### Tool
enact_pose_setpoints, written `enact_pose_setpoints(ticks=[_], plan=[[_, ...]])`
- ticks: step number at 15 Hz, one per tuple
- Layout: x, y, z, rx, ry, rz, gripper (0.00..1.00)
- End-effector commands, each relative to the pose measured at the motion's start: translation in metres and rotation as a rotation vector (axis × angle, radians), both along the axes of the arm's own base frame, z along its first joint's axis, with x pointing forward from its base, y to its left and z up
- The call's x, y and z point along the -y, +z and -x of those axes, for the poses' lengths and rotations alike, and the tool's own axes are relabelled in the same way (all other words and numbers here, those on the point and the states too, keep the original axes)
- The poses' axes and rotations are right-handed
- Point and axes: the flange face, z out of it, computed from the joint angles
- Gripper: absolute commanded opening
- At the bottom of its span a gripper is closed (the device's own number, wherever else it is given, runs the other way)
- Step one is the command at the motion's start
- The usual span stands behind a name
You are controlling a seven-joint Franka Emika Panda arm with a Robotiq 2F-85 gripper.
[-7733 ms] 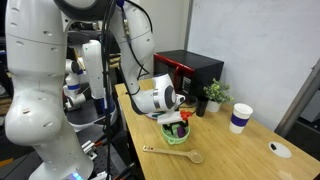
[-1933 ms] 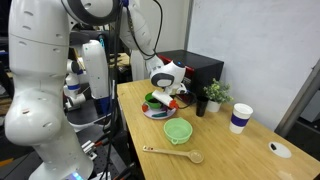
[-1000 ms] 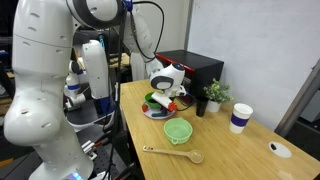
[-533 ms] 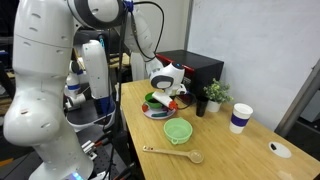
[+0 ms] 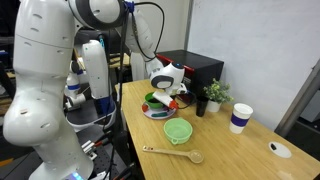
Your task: Close the microwave door, move the white plate to the right, remove the zucchini and purple grapes from the green pot and place them on the white plate
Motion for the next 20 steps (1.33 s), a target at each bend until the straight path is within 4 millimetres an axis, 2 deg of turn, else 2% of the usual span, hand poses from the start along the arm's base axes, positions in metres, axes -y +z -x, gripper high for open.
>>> enact_pose_setpoints(ticks=[1,10,15,16,18,19,20], plan=[[0.0,-0.009,-0.006,0.019,-0.019,-0.008,0.16],[-0.004,-0.02,-0.007,0.037,-0.022,-0.014,0.16],[0.0,-0.02,-0.008,0.04,-0.028,-0.016,0.16],[0.001,-0.019,-0.008,0.04,-0.028,-0.015,0.57],[0.003,-0.019,-0.008,0.041,-0.034,-0.014,0.34],[0.004,-0.019,-0.008,0.04,-0.034,-0.014,0.4],[0.005,-0.019,-0.008,0.041,-0.034,-0.013,0.51]])
